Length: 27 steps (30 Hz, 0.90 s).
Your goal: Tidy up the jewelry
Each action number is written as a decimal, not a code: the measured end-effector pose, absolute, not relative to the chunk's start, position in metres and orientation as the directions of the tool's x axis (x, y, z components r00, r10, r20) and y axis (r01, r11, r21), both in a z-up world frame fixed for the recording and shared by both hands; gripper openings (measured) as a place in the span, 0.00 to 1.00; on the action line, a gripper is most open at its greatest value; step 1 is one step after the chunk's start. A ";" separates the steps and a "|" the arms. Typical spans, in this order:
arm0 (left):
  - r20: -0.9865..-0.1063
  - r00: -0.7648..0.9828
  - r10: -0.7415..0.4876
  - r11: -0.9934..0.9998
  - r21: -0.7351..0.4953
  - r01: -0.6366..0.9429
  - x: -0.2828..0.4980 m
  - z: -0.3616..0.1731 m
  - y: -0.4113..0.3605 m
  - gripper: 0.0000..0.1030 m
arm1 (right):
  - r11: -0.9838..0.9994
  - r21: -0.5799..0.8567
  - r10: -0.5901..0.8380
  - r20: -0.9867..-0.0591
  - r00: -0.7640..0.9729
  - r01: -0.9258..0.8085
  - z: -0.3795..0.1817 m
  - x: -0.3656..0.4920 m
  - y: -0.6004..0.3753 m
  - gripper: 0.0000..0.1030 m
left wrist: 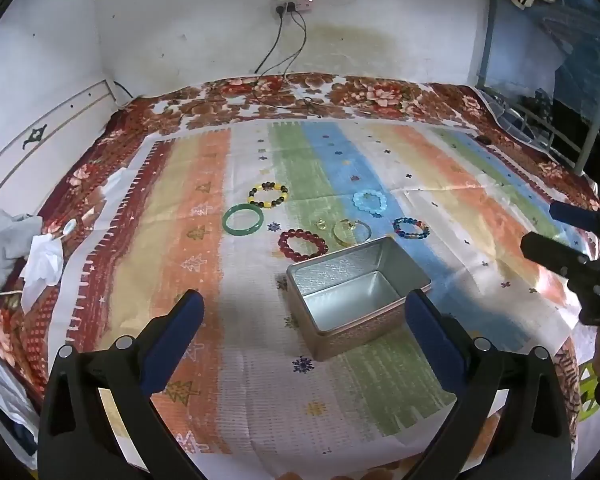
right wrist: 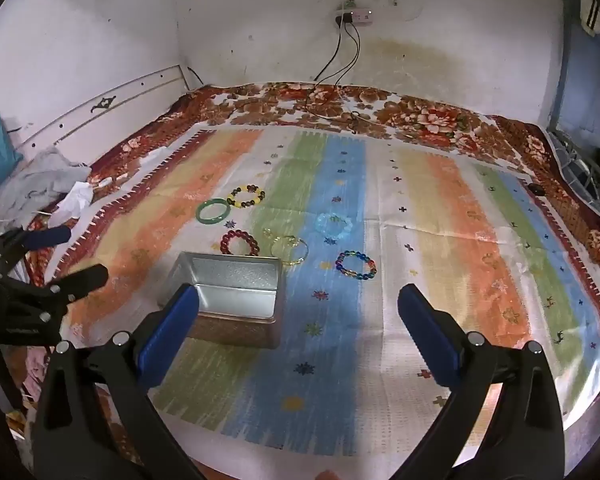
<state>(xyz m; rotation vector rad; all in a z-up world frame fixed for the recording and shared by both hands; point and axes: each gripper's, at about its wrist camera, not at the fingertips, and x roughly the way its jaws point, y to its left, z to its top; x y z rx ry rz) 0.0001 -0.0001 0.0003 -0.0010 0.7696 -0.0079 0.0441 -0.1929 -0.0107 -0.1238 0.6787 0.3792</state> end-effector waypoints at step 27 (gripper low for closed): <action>-0.698 0.716 -0.003 1.000 -0.003 0.001 0.004 0.002 -0.003 0.95 | 0.918 0.020 0.314 -0.645 0.697 -0.396 -0.007 0.042 -0.193 0.96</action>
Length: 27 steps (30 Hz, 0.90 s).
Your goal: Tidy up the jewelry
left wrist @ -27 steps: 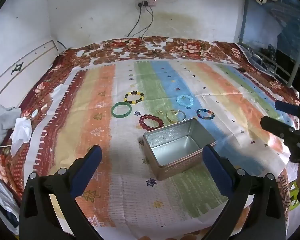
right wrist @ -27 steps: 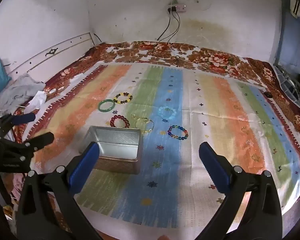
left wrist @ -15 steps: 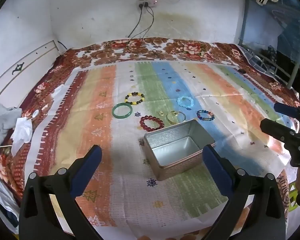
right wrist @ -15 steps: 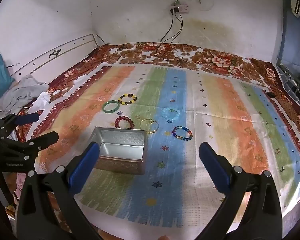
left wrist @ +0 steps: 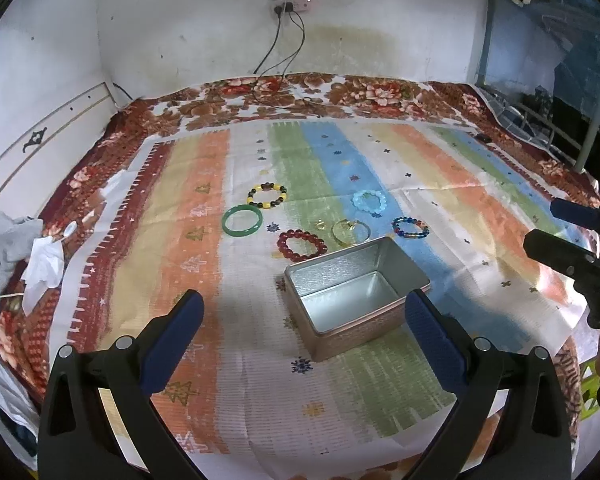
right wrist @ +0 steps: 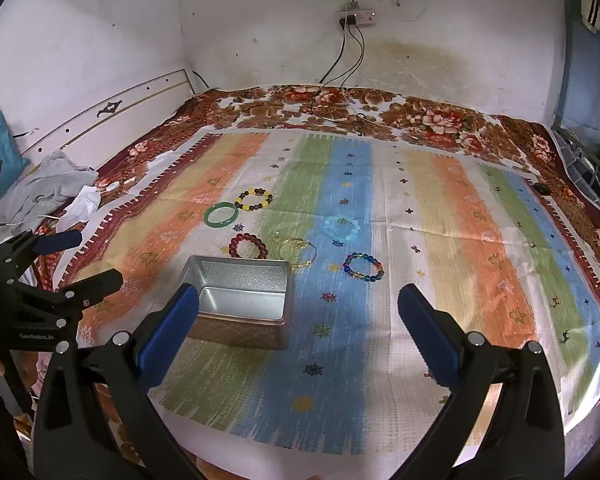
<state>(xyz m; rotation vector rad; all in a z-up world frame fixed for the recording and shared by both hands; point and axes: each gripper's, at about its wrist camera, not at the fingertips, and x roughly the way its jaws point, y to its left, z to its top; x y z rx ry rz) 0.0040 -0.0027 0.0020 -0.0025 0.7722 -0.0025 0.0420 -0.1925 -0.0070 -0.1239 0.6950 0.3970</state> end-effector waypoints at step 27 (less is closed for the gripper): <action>-0.689 0.725 0.002 1.000 0.001 -0.002 0.000 -0.003 -0.001 0.95 | 0.914 -0.047 0.283 -0.640 0.715 -0.403 -0.013 0.037 -0.188 0.96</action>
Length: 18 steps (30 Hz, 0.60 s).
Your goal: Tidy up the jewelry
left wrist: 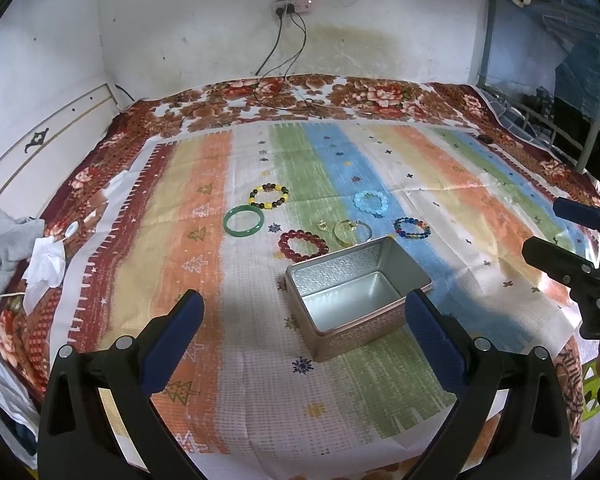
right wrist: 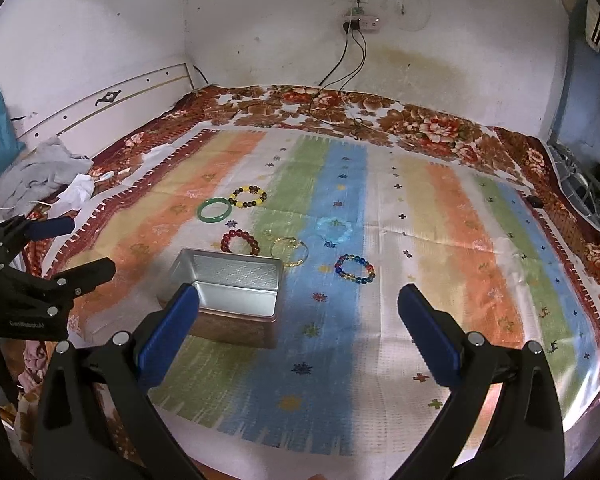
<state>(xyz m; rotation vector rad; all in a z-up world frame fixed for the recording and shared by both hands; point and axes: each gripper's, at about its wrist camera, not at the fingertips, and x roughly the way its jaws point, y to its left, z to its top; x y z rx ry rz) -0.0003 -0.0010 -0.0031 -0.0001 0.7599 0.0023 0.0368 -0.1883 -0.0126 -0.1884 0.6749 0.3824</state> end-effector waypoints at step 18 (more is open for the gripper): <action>-0.688 0.726 0.005 1.000 0.003 -0.004 -0.001 -0.002 0.001 0.95 | 0.911 -0.024 0.296 -0.654 0.696 -0.411 -0.016 0.041 -0.189 0.96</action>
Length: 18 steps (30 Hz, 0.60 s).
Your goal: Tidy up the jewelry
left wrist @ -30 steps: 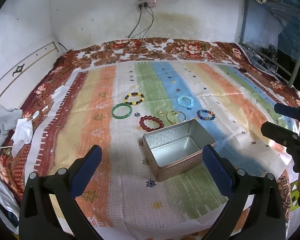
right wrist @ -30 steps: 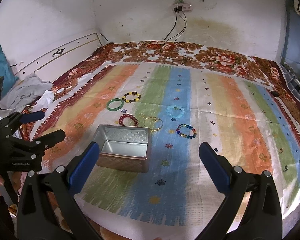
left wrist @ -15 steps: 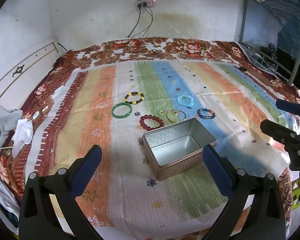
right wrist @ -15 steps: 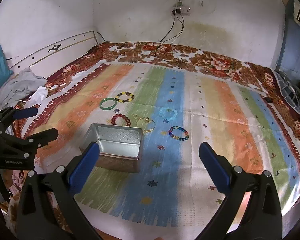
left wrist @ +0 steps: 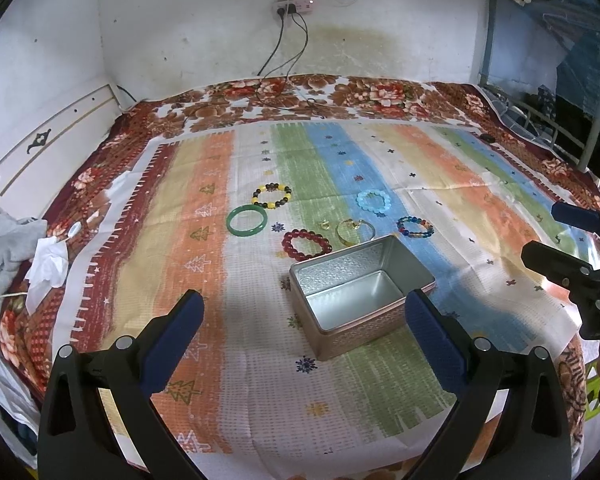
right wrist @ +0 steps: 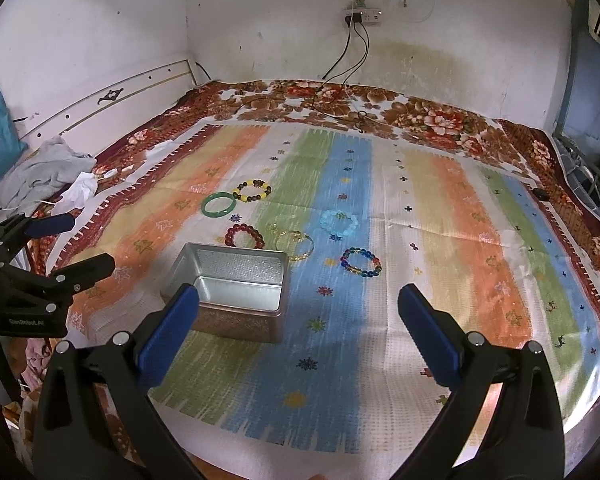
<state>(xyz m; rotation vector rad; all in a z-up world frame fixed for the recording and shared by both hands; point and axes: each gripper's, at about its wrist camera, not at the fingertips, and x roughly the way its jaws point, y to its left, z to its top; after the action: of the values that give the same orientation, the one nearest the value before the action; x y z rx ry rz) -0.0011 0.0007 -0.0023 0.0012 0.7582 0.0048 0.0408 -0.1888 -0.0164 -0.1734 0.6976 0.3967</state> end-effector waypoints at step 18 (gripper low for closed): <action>-0.700 0.711 0.061 0.995 -0.010 -0.095 0.063 -0.011 0.040 0.95 | 0.938 0.022 0.264 -0.691 0.673 -0.346 -0.031 0.132 -0.211 0.96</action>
<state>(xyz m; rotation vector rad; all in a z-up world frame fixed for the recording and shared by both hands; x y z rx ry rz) 0.0632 0.0395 -0.0115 -0.0464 0.7745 0.0866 0.1315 -0.2106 -0.0310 -0.1144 0.7595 0.3437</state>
